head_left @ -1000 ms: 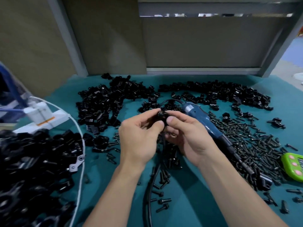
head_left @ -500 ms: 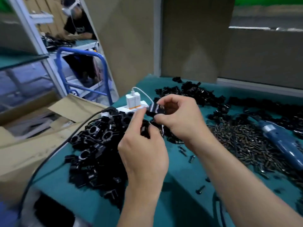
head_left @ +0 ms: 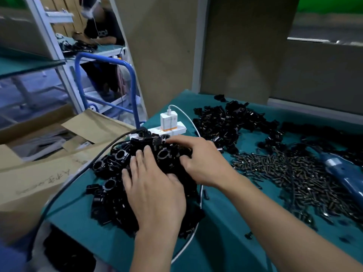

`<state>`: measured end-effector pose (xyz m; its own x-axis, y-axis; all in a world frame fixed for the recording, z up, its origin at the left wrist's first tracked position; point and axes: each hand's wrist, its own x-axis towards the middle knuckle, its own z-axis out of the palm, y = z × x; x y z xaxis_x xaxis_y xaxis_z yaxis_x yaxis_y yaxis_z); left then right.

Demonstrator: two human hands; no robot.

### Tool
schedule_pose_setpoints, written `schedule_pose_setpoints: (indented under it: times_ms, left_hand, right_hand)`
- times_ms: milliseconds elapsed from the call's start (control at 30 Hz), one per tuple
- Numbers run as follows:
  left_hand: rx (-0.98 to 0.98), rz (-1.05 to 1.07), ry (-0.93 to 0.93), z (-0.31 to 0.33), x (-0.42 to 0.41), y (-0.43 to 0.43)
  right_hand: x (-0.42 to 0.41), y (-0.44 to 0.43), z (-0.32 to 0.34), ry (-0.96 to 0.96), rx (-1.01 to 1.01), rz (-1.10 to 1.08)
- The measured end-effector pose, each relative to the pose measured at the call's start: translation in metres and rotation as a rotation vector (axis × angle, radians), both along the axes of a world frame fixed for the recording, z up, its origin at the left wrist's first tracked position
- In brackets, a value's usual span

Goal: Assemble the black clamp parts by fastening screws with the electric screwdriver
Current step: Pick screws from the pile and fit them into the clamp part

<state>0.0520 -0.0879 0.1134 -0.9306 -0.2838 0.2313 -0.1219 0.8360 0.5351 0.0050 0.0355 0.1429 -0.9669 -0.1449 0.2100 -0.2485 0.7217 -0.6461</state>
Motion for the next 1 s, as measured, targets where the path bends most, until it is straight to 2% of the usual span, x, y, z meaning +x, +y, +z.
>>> schedule_pose_setpoints:
  times_ms: [100, 233, 300, 367, 433, 500, 567, 667, 733, 833, 933, 1000]
  left_hand:
    - [0.007, -0.026, 0.023, 0.003, 0.004, 0.007]
    - [0.055, -0.155, 0.146, 0.006, 0.013, 0.04]
    - [0.098, -0.248, 0.251, 0.006, 0.018, 0.069]
    - [0.163, -0.362, 0.308, 0.003, 0.018, 0.105]
    - [0.247, -0.448, 0.201, -0.003, 0.009, 0.141]
    - [0.352, -0.476, 0.016, -0.011, -0.011, 0.171]
    - [0.403, -0.497, -0.085, -0.022, -0.029, 0.193]
    - [0.349, -0.531, -0.133, -0.038, -0.05, 0.209]
    - [0.275, -0.536, -0.126, -0.048, -0.06, 0.215]
    - [0.24, -0.55, -0.1, -0.058, -0.067, 0.22]
    - [0.219, -0.542, -0.107, -0.059, -0.067, 0.221]
    - [0.204, -0.536, -0.115, -0.058, -0.067, 0.221]
  right_hand:
    - [0.001, 0.03, -0.008, -0.044, -0.088, -0.09]
    - [-0.004, 0.085, -0.023, -0.037, -0.269, -0.37]
    - [-0.009, 0.115, -0.028, -0.044, -0.229, -0.506]
    - [-0.018, 0.142, -0.031, -0.125, -0.039, -0.567]
    - [-0.028, 0.162, -0.032, -0.218, 0.13, -0.58]
    - [-0.041, 0.177, -0.035, -0.252, 0.18, -0.555]
    - [-0.053, 0.19, -0.039, -0.271, 0.203, -0.508]
    - [-0.073, 0.201, -0.046, -0.264, 0.288, -0.487]
    - [-0.087, 0.211, -0.049, -0.251, 0.418, -0.578]
    - [-0.104, 0.223, -0.044, -0.363, 0.516, -0.65]
    - [-0.108, 0.227, -0.042, -0.311, 0.507, -0.568]
    - [-0.102, 0.228, -0.046, -0.225, 0.394, -0.56]
